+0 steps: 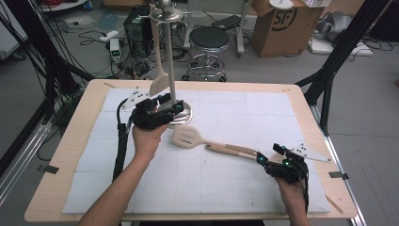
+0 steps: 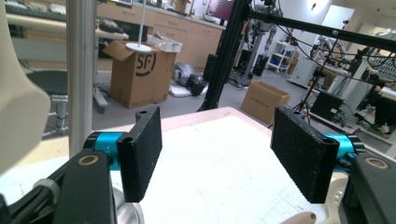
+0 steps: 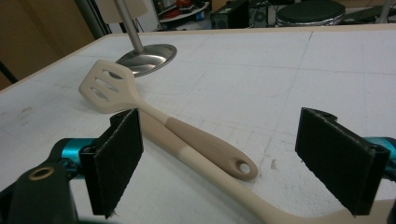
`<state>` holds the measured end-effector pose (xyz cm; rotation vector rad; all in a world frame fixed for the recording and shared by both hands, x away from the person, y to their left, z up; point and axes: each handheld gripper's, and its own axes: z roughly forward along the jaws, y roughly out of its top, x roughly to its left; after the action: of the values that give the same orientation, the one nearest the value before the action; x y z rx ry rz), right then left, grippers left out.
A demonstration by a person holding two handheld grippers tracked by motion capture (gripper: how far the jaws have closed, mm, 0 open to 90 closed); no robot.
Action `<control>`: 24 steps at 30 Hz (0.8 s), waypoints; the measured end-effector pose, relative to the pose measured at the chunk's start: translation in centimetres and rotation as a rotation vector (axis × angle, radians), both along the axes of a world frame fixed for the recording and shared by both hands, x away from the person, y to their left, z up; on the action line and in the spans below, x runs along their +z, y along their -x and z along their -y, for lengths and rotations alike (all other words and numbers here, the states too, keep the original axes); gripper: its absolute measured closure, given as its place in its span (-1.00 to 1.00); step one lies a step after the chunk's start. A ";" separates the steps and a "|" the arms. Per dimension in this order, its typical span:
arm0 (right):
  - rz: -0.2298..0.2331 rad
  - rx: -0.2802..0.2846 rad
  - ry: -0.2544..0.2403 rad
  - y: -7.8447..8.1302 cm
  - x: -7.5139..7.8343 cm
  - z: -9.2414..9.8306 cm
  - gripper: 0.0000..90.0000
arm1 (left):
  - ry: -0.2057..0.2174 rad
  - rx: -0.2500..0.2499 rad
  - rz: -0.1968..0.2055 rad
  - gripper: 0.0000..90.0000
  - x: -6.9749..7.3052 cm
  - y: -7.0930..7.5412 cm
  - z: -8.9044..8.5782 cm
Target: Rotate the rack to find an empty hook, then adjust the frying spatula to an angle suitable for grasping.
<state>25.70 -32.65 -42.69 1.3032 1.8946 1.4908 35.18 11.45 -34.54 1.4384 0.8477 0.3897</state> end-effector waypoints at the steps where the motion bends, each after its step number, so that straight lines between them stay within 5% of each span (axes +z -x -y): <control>1: 0.001 0.001 0.001 0.0 0.0 0.0 -0.68 | 0.001 0.000 -0.003 -0.23 -0.2 0.0 0.1; 16: -0.004 -0.001 0.000 0.0 0.0 0.0 -0.68 | -0.009 -0.003 -0.025 -0.22 -1.7 0.4 0.5; 24: -0.004 -0.003 0.000 0.1 0.0 0.0 -0.68 | -0.021 -0.040 -0.047 -0.16 -2.2 0.1 2.4</control>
<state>25.61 -32.62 -42.68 1.3091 1.8946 1.4883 35.06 9.06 -36.73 1.4872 0.8531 0.3364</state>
